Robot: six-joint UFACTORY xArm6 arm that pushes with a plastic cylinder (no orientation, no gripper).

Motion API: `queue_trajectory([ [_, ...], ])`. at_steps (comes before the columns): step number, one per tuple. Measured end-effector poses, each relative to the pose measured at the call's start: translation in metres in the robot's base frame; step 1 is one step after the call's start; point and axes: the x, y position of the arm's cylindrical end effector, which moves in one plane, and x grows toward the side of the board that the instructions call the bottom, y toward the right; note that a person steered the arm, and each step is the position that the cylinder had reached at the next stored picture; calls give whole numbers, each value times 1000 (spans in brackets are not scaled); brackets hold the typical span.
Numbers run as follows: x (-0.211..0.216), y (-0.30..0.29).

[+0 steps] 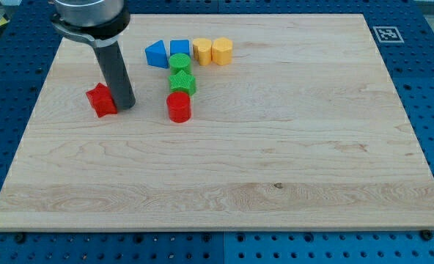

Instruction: Slide the red star diagonally to the bottom left side of the red circle

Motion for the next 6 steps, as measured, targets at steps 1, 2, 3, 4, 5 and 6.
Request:
queue_trajectory([
  [1,-29,-2],
  [2,-52,2],
  [3,-67,-12],
  [4,-63,-34],
  [5,-46,-44],
  [6,-18,-44],
])
